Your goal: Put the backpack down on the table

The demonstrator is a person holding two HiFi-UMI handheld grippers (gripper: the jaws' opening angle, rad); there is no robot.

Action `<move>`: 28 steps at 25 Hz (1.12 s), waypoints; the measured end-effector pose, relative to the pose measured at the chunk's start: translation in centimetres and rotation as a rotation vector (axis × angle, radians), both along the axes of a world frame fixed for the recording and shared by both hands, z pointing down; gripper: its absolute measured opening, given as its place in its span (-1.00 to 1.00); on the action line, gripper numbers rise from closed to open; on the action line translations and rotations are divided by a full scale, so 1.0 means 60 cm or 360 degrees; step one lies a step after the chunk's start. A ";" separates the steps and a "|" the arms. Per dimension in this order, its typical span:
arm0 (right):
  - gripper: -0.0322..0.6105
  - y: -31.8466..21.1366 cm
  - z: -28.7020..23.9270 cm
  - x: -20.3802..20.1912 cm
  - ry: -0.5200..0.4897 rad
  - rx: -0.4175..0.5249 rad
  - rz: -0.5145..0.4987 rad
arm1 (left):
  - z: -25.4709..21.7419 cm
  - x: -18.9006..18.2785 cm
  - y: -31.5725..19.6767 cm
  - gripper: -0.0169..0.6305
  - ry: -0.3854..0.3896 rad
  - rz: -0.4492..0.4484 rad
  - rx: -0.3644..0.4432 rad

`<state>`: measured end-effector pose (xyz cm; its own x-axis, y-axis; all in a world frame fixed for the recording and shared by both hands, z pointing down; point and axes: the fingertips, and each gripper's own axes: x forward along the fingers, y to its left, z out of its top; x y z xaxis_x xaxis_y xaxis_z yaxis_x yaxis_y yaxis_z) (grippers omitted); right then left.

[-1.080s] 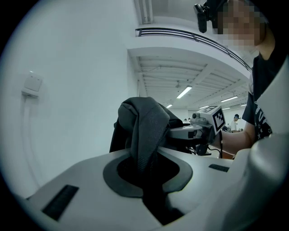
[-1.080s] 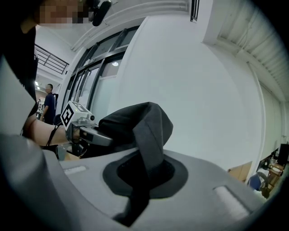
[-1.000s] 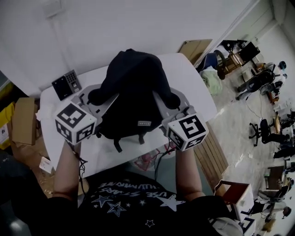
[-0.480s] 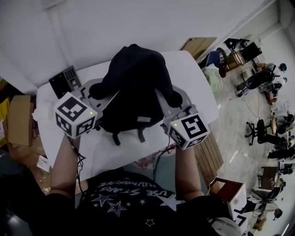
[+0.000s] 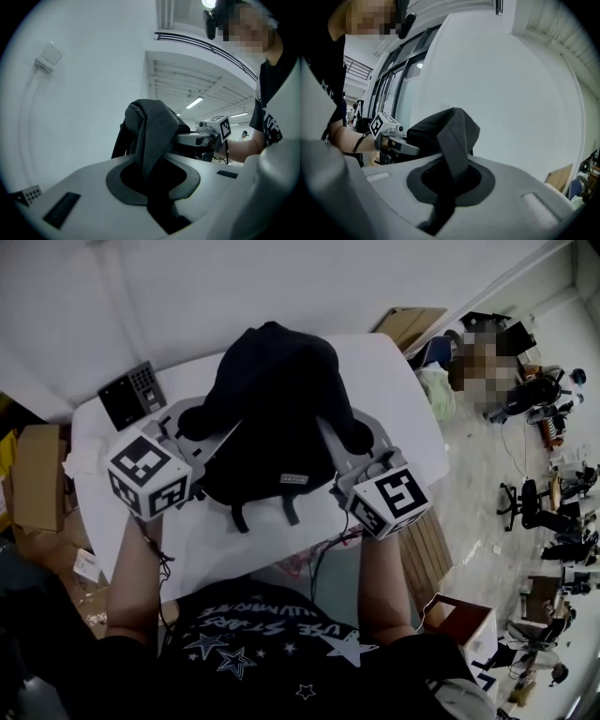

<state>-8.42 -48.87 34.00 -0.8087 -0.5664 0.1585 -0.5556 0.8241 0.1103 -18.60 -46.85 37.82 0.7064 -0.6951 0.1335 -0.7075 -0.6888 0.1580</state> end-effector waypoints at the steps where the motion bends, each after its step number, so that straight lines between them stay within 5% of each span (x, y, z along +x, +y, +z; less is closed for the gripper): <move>1: -0.85 0.001 0.003 0.000 -0.0011 -0.0007 -0.0002 | 0.003 0.000 0.002 -0.78 0.0016 0.0002 0.0007; 8: -0.85 0.015 0.020 0.001 0.0003 0.0005 0.0053 | 0.018 -0.003 0.022 -0.77 0.0123 -0.0014 0.0098; 19: -0.79 0.039 0.024 0.009 0.0037 0.0106 0.0128 | 0.020 0.002 0.042 -0.74 0.0043 -0.0082 0.0157; 21: -0.58 0.049 0.023 0.002 0.0029 0.0107 0.0066 | 0.019 0.001 0.045 -0.68 0.0031 -0.0116 0.0169; 24: -0.30 0.060 0.020 0.000 0.0026 0.0096 0.0025 | 0.012 0.001 0.051 -0.31 0.0048 -0.0155 0.0169; 28: 0.00 0.066 0.013 0.011 -0.0017 0.0068 0.0071 | 0.004 0.005 0.063 -0.15 0.0011 -0.0182 0.0170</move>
